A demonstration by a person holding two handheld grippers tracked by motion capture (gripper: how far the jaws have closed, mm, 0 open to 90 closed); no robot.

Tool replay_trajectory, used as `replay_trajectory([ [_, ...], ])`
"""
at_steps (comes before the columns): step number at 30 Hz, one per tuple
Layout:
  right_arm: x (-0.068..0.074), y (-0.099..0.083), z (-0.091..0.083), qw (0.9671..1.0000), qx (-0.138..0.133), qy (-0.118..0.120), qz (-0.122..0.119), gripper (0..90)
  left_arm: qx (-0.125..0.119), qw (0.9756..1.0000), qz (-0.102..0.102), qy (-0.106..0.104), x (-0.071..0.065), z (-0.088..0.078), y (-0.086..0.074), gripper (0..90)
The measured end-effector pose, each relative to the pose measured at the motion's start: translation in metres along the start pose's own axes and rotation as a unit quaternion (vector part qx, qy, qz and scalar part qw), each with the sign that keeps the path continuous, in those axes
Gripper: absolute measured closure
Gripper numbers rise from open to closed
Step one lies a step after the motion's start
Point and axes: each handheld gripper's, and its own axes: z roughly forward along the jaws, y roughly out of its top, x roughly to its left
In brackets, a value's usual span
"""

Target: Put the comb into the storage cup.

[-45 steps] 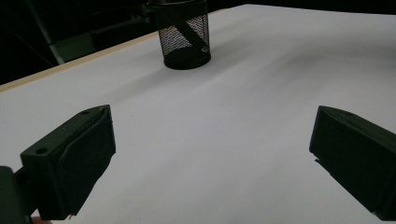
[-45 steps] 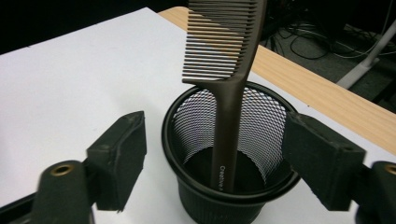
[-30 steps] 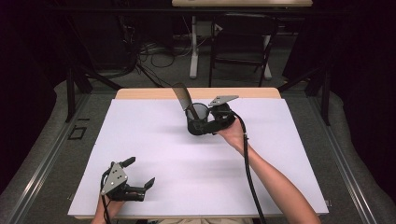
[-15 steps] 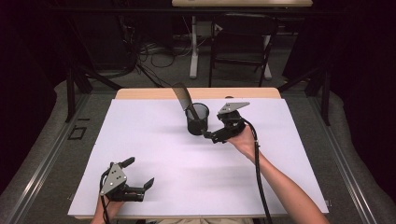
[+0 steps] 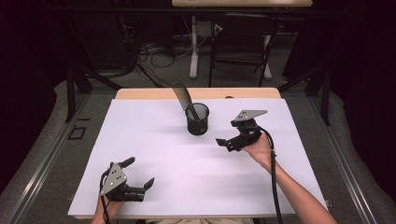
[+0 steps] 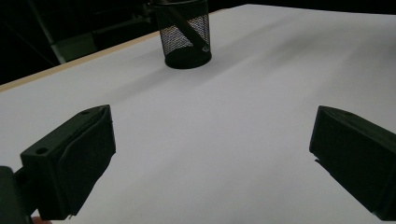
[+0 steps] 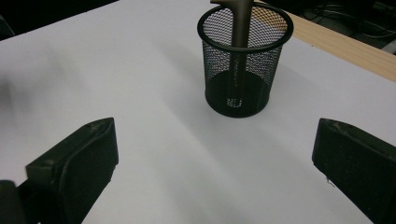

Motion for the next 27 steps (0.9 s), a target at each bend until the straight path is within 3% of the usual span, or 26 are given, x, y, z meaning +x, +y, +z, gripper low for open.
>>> replay_trajectory([
  [27, 0.003, -0.045, -0.040, 0.9997, 0.012, -0.017, 0.012, 0.0, 0.000, 1.0000, 0.002, 0.000, 0.000, 0.000, 0.000, 0.4],
])
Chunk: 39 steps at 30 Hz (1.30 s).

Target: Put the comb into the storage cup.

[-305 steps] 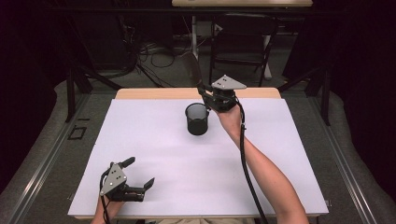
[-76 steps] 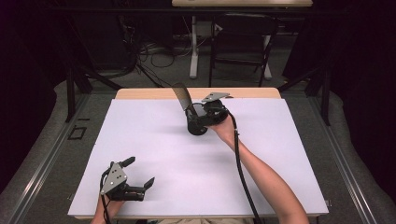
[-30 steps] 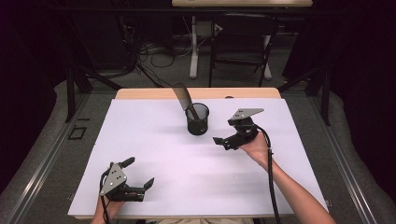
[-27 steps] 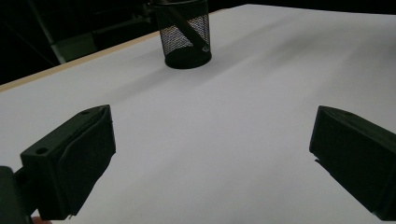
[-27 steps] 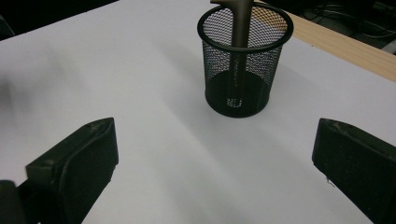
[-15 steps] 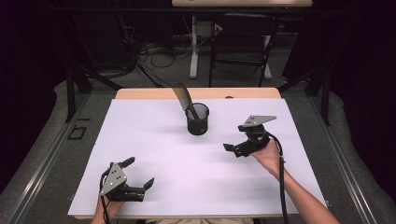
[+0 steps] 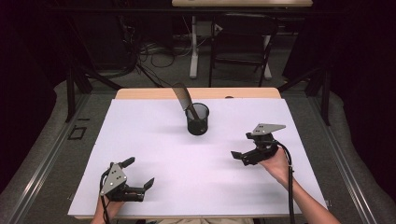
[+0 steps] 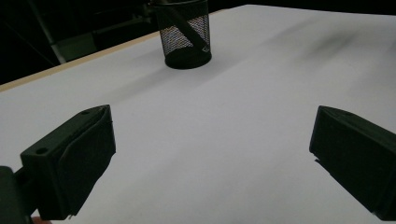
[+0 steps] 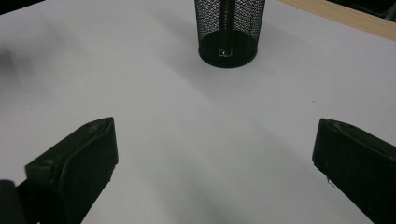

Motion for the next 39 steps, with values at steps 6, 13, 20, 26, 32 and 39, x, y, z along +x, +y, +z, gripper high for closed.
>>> replay_trajectory([
  [6, 0.007, -0.006, -0.009, 1.0000, 0.000, -0.004, -0.008, 0.0, 0.000, 1.0000, -0.002, 0.000, 0.000, 0.000, 0.000, 0.4],
  [13, 0.014, -0.014, -0.013, 0.9999, 0.002, -0.006, -0.011, 0.0, 0.000, 1.0000, 0.000, 0.000, 0.000, 0.000, 0.000, 0.4],
  [20, 0.018, -0.025, -0.016, 0.9998, 0.003, -0.011, -0.017, 0.0, 0.001, 1.0000, 0.000, 0.000, 0.000, 0.000, 0.000, 0.4],
  [26, 0.024, -0.033, -0.019, 0.9997, 0.008, -0.010, -0.020, 0.0, 0.001, 1.0000, 0.000, 0.000, 0.000, 0.000, 0.000, 0.4],
  [32, 0.026, -0.040, -0.024, 0.9997, 0.002, -0.013, -0.019, 0.0, 0.000, 1.0000, -0.002, -0.001, -0.001, 0.000, 0.000, 0.4],
  [39, 0.029, -0.050, -0.032, 0.9997, -0.006, -0.021, -0.013, 0.0, -0.001, 1.0000, -0.002, -0.002, -0.001, 0.000, 0.000, 0.4],
])
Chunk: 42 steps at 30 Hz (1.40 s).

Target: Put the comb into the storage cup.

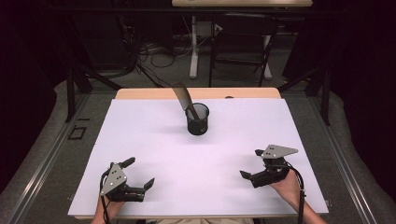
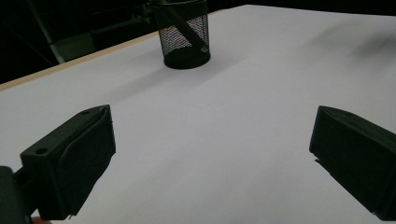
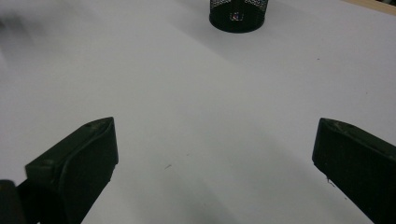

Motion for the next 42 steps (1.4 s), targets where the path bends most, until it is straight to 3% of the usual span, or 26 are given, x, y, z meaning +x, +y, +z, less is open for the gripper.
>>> replay_trajectory([
  [9, 0.008, -0.011, -0.007, 0.9994, -0.005, -0.025, -0.022, 0.0, 0.000, 1.0000, 0.000, 0.000, 0.000, 0.000, 0.000, 0.4],
  [17, 0.010, -0.021, -0.016, 0.9993, -0.013, -0.030, -0.016, 0.0, 0.000, 1.0000, 0.000, 0.000, 0.000, 0.000, 0.000, 0.4],
  [31, 0.016, -0.037, -0.032, 0.9982, -0.028, -0.041, -0.032, 0.0, 0.002, 1.0000, 0.000, 0.001, 0.000, 0.000, 0.000, 0.4],
  [42, 0.019, -0.041, -0.038, 0.9978, -0.040, -0.044, -0.030, 0.0, 0.003, 1.0000, 0.000, 0.001, 0.000, 0.000, -0.001, 0.3],
])
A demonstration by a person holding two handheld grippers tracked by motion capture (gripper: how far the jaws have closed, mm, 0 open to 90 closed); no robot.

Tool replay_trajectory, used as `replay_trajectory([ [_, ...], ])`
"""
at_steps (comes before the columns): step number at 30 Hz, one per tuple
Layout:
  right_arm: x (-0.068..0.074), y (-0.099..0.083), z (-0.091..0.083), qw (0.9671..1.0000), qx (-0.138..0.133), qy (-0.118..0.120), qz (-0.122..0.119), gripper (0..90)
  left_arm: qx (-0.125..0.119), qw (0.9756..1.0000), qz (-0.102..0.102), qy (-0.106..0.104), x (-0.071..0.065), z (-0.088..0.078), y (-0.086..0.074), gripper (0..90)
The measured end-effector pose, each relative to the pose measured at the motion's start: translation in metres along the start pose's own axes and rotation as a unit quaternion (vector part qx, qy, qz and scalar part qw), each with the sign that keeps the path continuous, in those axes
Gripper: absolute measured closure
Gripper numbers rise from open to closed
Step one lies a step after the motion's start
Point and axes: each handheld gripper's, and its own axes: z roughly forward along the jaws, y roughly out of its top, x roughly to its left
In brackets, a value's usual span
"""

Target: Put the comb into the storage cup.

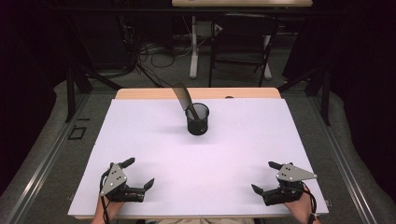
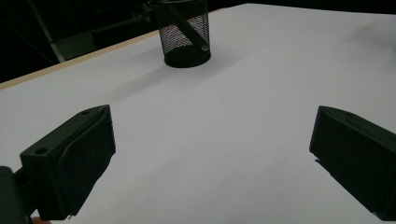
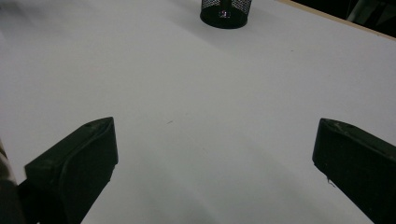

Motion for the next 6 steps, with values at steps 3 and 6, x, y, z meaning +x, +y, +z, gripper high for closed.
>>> replay_trajectory([
  [3, -0.0004, -0.0010, 0.0003, 1.0000, 0.000, 0.003, 0.000, 0.0, 0.001, 1.0000, 0.001, -0.001, -0.0001, 0.0007, 0.0001, 0.3],
  [6, -0.0008, -0.0009, -0.0001, 1.0000, -0.004, 0.005, -0.001, 0.0, 0.002, 1.0000, -0.001, -0.002, 0.0001, 0.0015, 0.0000, 0.3],
])
